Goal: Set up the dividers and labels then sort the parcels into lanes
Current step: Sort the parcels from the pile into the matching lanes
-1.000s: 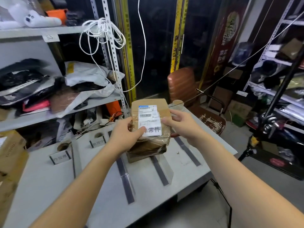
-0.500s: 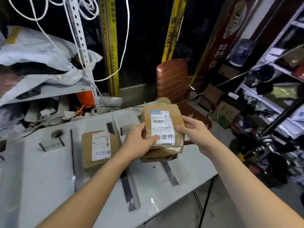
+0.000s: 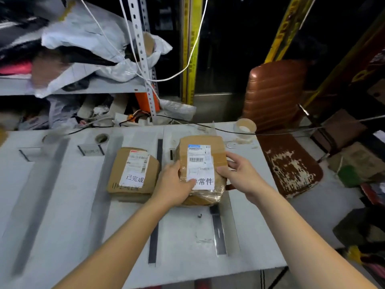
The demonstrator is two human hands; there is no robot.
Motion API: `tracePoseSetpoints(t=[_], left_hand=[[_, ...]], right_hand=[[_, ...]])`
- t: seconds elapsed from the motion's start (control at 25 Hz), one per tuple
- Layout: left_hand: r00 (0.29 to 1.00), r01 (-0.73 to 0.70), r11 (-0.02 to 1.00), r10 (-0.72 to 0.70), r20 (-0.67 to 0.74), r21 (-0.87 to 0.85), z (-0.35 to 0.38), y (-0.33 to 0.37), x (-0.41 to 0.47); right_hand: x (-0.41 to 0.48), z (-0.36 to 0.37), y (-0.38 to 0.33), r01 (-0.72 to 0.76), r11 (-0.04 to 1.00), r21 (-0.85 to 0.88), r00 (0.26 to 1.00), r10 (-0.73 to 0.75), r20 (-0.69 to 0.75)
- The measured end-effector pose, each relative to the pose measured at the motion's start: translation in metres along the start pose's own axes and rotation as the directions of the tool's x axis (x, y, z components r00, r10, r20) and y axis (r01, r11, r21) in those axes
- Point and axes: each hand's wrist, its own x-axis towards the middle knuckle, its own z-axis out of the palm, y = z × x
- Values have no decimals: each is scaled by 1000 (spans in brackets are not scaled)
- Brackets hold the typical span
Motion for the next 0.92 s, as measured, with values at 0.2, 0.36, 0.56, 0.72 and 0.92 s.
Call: tracePoseSetpoints(t=[0.2, 0.36, 0.56, 0.72, 0.92], left_hand=[[987, 150, 983, -155, -38, -110, 20, -19, 8], [974, 190, 958, -212, -85, -215, 34, -30, 14], [955, 237, 929, -277, -107, -286, 47, -49, 23], [935, 286, 911, -333, -122, -297, 55, -53, 27], [921, 345, 904, -378, -97, -251, 60, -54, 31]], right_hand=[[21, 8, 15, -27, 1000, -9, 997, 28, 66], [33, 12, 29, -25, 1000, -17, 998, 26, 65], [46, 23, 45, -31, 993, -117, 999, 34, 18], [52, 34, 56, -92, 991, -99, 996, 91, -20], [56, 50, 65, -128, 971, -200, 992, 122, -42]])
